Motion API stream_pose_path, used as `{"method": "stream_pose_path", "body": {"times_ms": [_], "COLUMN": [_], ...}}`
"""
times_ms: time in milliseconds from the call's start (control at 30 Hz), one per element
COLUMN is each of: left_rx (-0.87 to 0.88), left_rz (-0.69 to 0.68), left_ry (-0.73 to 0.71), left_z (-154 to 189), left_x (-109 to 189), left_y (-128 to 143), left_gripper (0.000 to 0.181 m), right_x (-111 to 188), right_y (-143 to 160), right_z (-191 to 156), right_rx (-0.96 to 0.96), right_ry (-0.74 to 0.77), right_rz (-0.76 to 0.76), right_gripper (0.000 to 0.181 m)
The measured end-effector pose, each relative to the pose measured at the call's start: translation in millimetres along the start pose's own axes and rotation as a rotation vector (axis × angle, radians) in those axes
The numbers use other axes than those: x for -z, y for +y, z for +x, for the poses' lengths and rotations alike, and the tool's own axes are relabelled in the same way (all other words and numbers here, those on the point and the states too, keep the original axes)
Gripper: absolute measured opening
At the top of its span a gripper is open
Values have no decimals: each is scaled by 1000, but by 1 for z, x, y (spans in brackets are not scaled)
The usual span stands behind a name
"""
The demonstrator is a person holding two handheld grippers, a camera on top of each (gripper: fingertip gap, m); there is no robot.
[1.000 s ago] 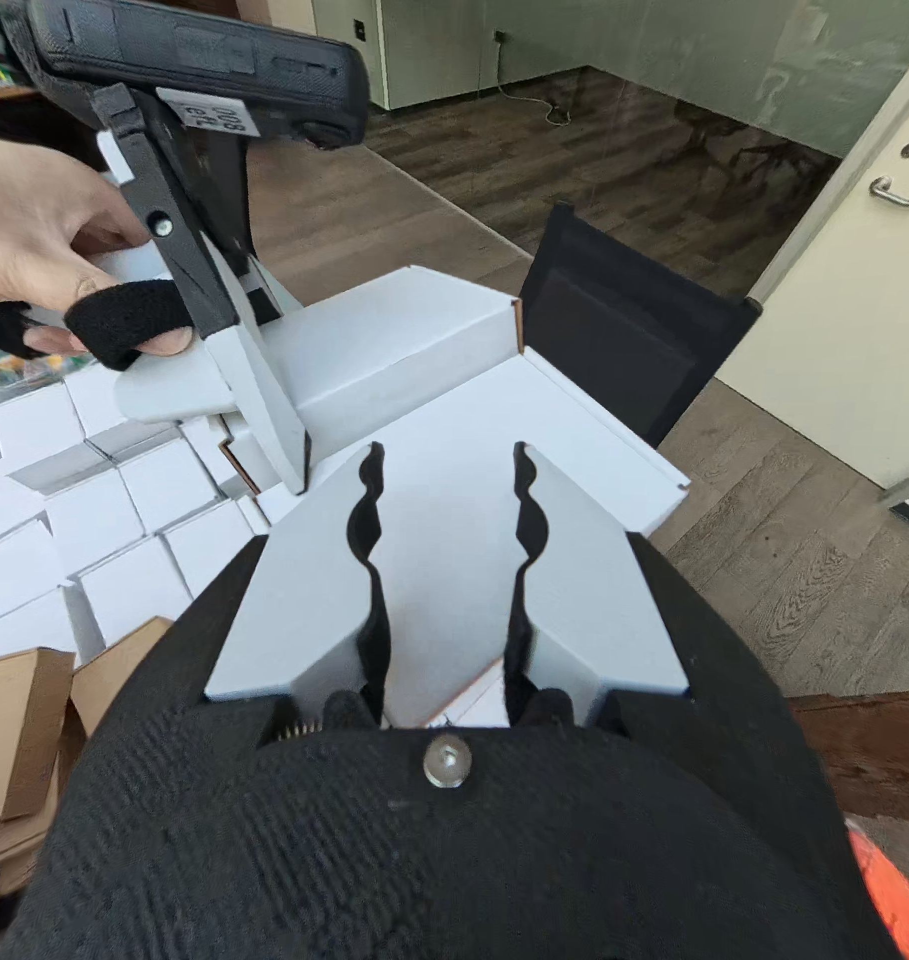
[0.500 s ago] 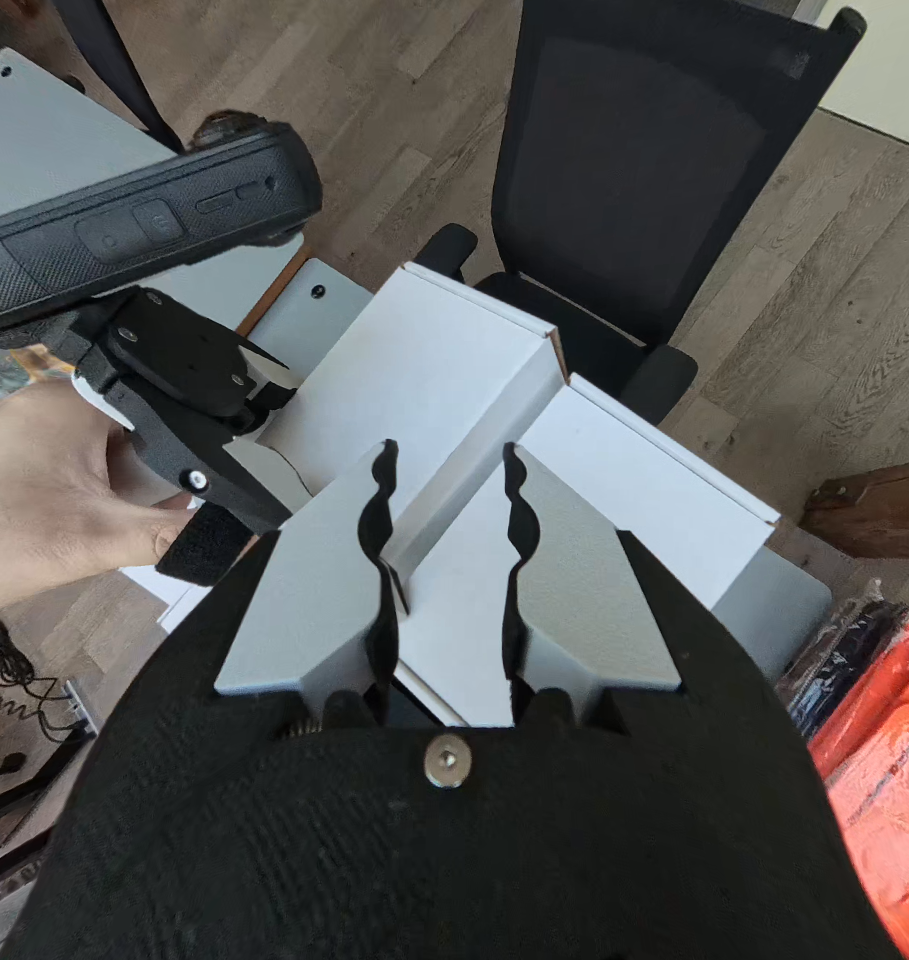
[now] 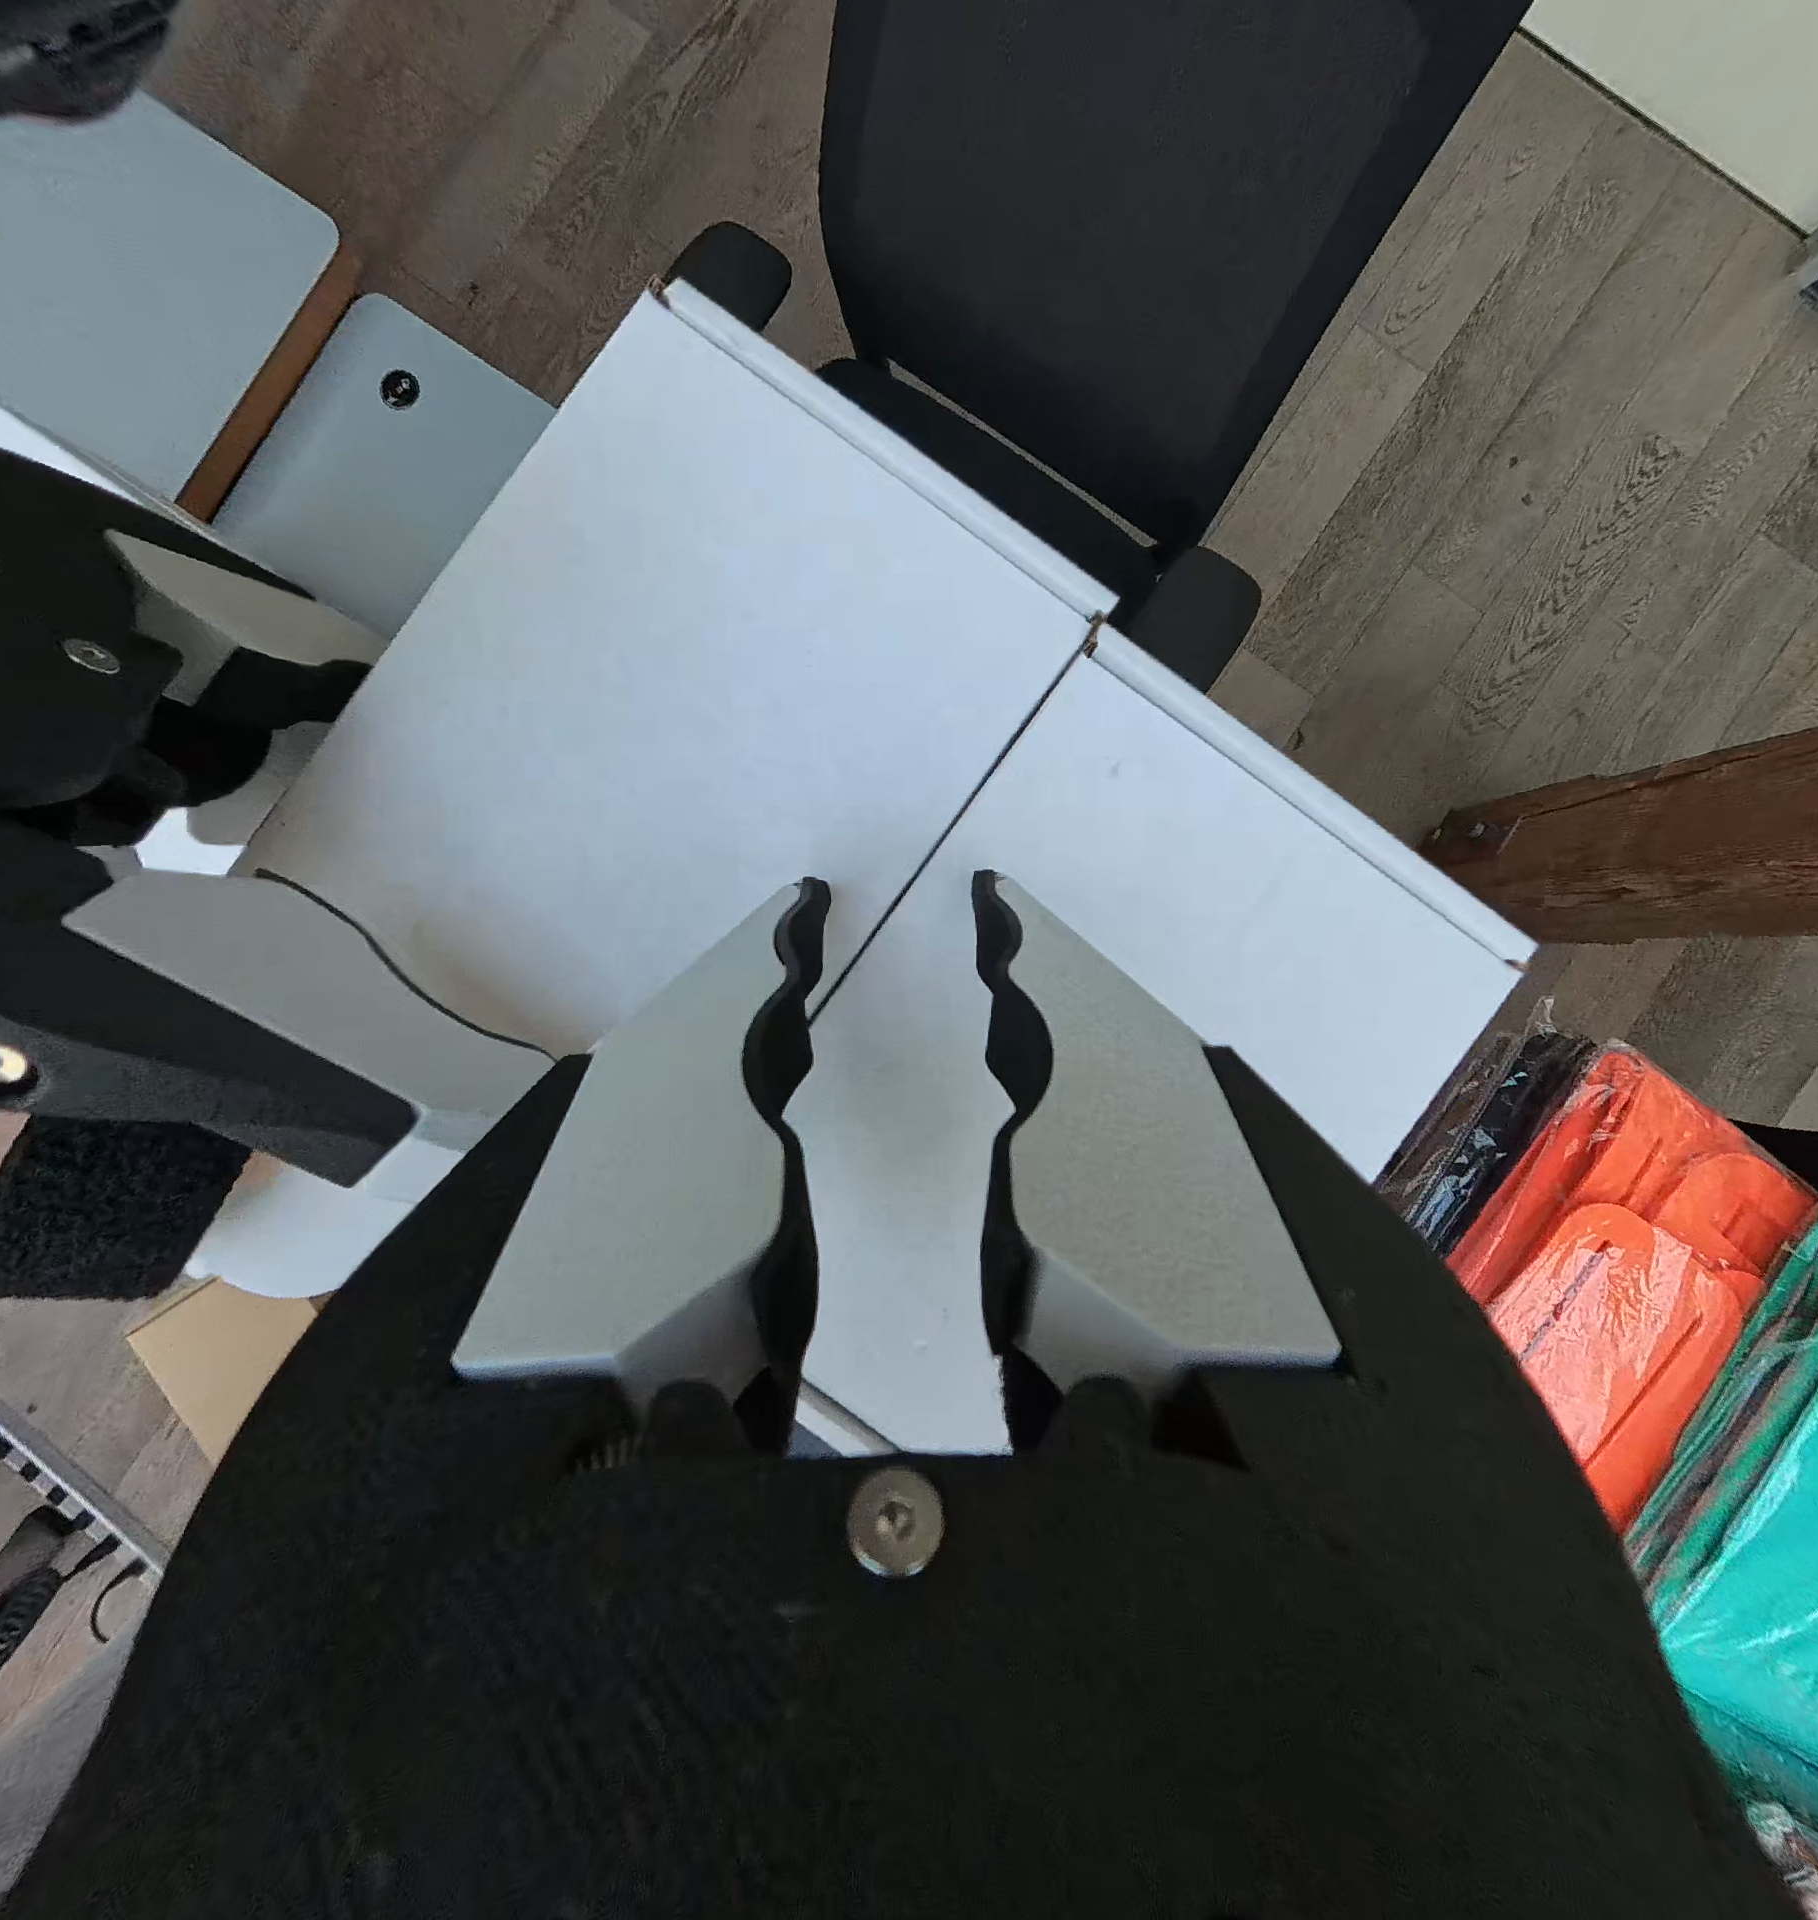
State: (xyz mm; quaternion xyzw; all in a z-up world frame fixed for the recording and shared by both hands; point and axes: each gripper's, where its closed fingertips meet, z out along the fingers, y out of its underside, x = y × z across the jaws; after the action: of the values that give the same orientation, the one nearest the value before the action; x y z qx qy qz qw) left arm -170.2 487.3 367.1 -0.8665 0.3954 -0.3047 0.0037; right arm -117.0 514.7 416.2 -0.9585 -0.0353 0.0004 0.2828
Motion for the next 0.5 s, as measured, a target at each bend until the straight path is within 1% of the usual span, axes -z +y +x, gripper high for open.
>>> {"method": "stream_pose_path", "body": {"times_ms": [100, 167, 200, 233, 267, 333, 367, 400, 433, 500], "left_rx": [-20, -71, -117, -175, -241, -350, -385, -403, -417, -443], "left_rz": [78, 179, 245, 326, 416, 625, 742, 861, 976, 1139], "left_ry": [37, 49, 18, -52, -156, -452, -594, -716, -810, -881], "left_z": [4, 8, 6, 0, -9, -34, -42, -48, -50, -47], "left_x": [14, 31, 43, 57, 75, 121, 147, 171, 193, 218], "left_y": [-6, -13, -15, -19, -21, -23, -19, -11, 0, 23], "left_gripper": [145, 143, 140, 138, 135, 136, 135, 129, 122, 118], "right_x": [0, -1, -1, -1, -1, -1, 0, 0, 0, 1], "right_y": [-1, -1, -2, -2, -2, -2, -2, -2, -1, -1], "right_z": [-1, -1, -2, -3, -3, -4, -5, -5, -5, -6], "right_rx": [6, 7, 6, 8, 13, 18, 19, 19, 18, 12], "right_ry": [8, 13, 14, 17, 22, 38, 44, 49, 53, 58], "right_rz": [20, 33, 41, 50, 59, 70, 74, 76, 80, 92], "right_gripper": [30, 30, 30, 30, 30, 28, 28, 28, 27, 27]}}
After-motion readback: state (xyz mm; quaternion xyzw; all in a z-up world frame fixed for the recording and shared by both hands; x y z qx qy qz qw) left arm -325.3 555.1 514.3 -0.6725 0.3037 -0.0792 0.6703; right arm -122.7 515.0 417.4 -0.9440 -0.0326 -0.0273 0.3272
